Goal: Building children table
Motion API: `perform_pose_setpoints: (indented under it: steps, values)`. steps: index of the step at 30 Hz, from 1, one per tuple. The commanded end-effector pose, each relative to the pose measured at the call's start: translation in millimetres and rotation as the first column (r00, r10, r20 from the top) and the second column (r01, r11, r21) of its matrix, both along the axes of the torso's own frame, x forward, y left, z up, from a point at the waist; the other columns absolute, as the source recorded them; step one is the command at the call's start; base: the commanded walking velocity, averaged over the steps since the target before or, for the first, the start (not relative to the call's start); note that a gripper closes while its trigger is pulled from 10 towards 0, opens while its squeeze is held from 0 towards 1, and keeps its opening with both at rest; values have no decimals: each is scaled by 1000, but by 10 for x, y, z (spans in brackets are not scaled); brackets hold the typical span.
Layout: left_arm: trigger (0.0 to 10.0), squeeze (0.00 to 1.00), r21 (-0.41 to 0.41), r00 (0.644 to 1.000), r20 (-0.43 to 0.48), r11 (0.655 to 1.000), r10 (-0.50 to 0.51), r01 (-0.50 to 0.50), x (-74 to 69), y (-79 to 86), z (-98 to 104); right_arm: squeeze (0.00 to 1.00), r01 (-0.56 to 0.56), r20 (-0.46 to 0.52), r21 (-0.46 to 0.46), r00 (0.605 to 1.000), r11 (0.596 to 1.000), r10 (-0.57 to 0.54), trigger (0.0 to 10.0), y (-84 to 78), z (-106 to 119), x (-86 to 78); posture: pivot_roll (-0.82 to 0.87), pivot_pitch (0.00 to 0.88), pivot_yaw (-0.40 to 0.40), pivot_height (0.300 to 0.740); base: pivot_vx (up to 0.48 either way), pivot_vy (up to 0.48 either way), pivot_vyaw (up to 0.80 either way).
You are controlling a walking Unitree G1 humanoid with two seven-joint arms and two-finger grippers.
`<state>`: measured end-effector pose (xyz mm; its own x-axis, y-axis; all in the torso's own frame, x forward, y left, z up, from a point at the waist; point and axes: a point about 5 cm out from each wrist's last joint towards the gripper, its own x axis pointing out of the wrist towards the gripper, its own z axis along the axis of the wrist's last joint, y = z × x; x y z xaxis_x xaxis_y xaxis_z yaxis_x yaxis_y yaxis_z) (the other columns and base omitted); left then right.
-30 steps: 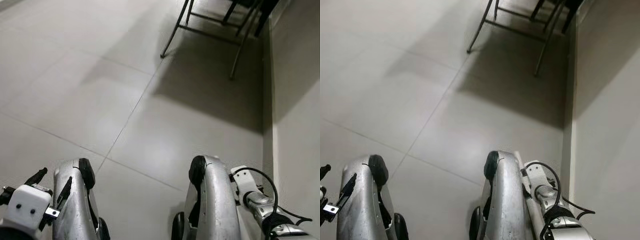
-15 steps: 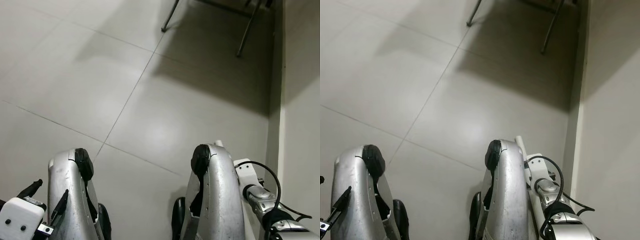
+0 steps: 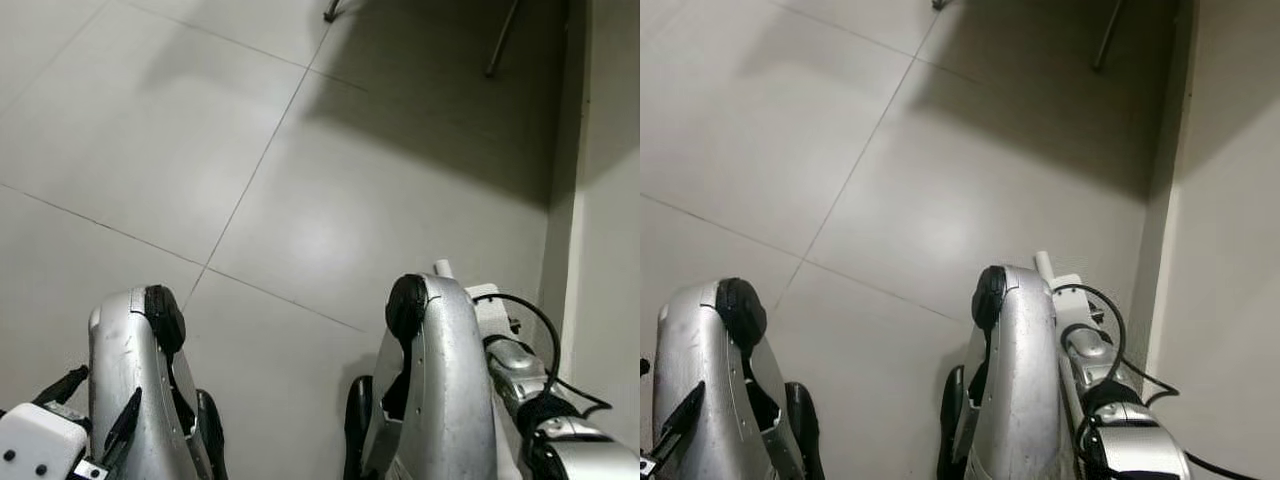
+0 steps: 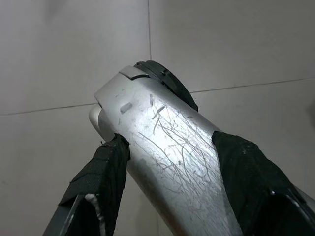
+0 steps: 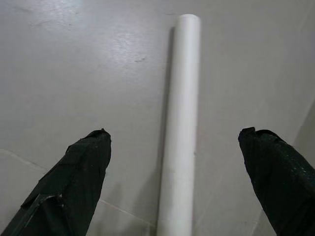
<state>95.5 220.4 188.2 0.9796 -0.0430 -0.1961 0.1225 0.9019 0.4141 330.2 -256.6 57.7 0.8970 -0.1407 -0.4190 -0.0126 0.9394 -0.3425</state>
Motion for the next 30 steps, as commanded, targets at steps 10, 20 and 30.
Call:
perform_pose_setpoints:
  steps: [10,20,30]
  values:
    - [10000,0,2,999,-51,1000,12,-12,-85,72,-11,0,63,-193,-47,979,997,-71,10000,-160,-394,-365,91,562,-119,300,0,0,0]
    - [10000,0,18,998,-64,1000,5,-4,-86,116,17,0,40,-350,-66,935,997,-61,10000,-291,-770,-860,108,572,-102,300,0,0,0]
    - [10000,0,39,998,-64,999,7,-5,-123,178,73,0,11,-438,-120,897,993,-63,10000,-427,-919,-1168,141,584,-86,300,0,0,0]
